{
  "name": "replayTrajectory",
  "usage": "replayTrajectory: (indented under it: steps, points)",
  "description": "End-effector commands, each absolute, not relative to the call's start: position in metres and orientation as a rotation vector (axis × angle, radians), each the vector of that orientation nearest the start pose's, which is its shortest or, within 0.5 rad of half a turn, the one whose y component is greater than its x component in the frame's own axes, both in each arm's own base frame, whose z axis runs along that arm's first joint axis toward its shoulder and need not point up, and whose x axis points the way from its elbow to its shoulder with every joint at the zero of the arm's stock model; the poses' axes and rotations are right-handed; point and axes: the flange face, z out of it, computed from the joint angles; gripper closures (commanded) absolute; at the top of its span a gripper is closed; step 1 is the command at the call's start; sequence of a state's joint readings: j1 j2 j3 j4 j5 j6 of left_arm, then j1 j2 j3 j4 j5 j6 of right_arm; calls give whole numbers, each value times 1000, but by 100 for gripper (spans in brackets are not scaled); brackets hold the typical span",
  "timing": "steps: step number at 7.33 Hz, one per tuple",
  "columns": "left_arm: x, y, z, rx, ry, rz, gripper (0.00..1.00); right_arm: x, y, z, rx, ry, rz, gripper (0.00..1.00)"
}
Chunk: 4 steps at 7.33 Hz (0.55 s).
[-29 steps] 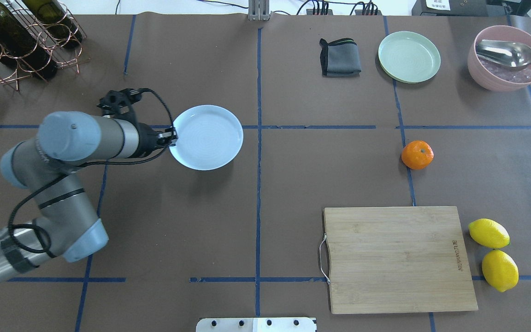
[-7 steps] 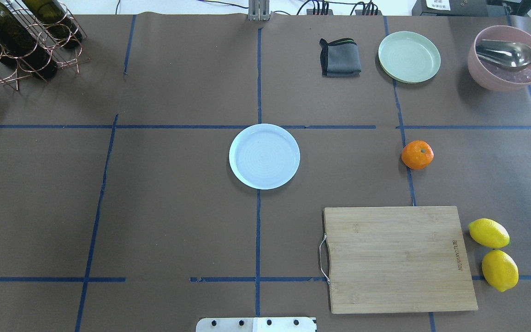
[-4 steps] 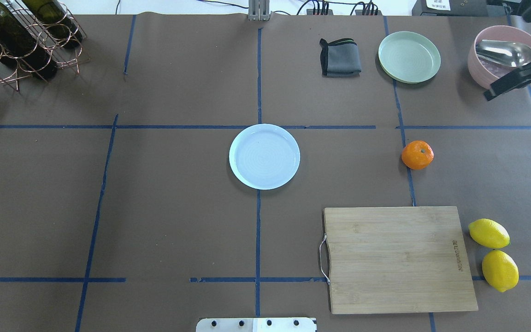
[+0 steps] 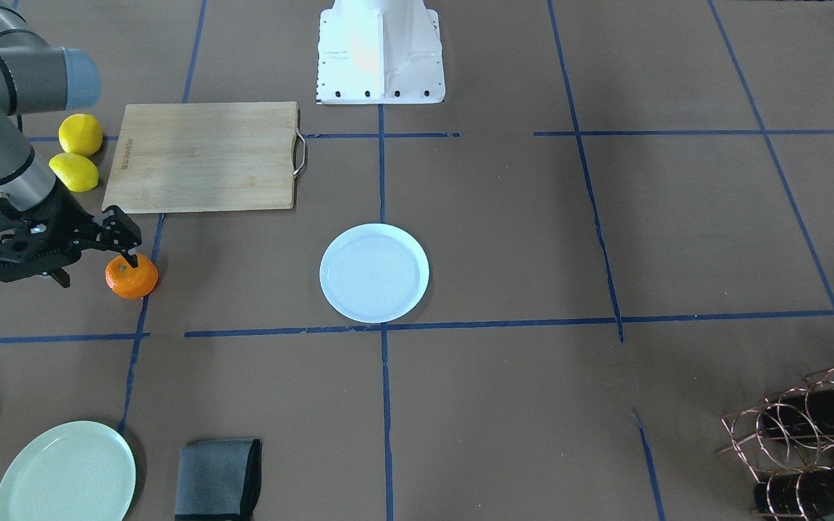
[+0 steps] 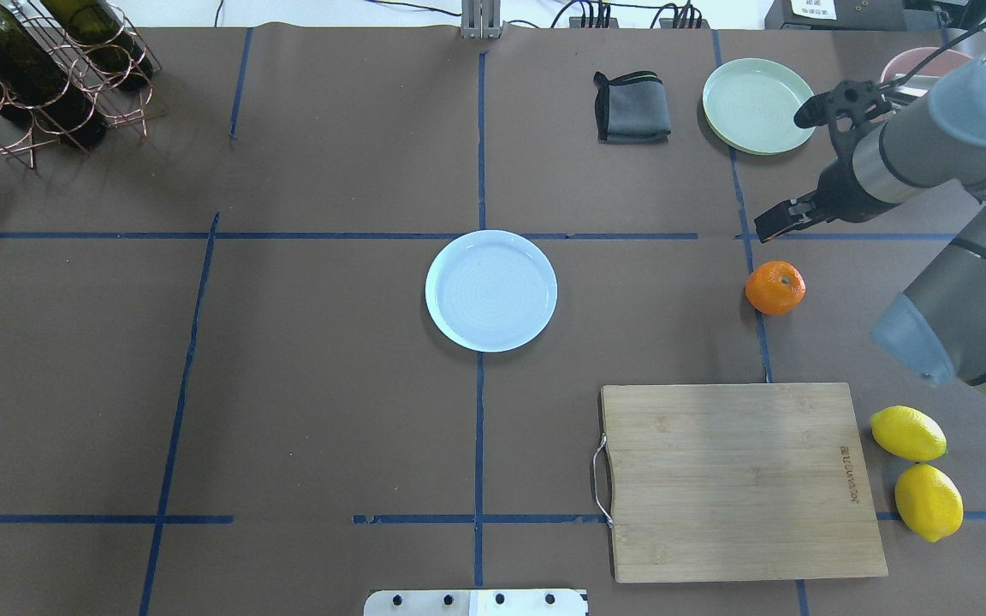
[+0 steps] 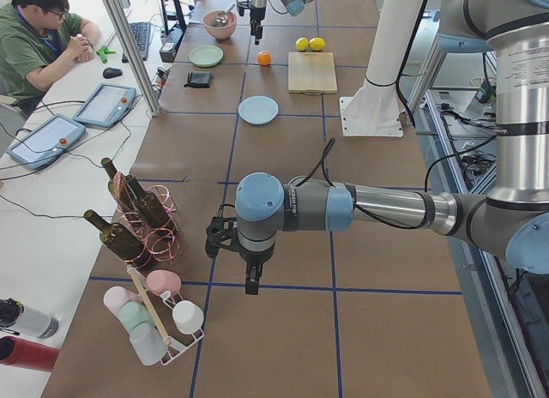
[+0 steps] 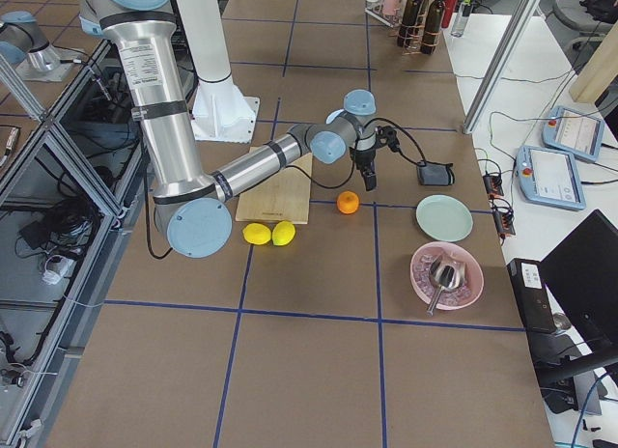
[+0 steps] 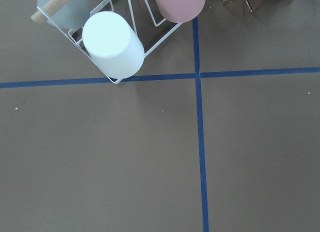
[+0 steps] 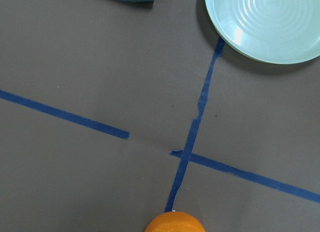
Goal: Pick orange to plate
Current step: 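Move the right gripper down over the orange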
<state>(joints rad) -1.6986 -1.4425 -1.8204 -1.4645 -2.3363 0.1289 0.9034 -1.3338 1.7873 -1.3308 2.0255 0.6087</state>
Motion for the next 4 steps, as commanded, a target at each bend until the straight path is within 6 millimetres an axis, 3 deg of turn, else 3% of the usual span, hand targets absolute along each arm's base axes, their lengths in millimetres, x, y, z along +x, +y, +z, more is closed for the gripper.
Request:
replayTrajectory:
  steps: [1, 4]
  points:
    - [-119, -424, 606, 114, 757, 8, 0, -318, -508, 432, 267, -709, -212, 0]
    - [-119, -425, 604, 119, 756, 10, 0, -335, -503, 448, 247, -678, -230, 0]
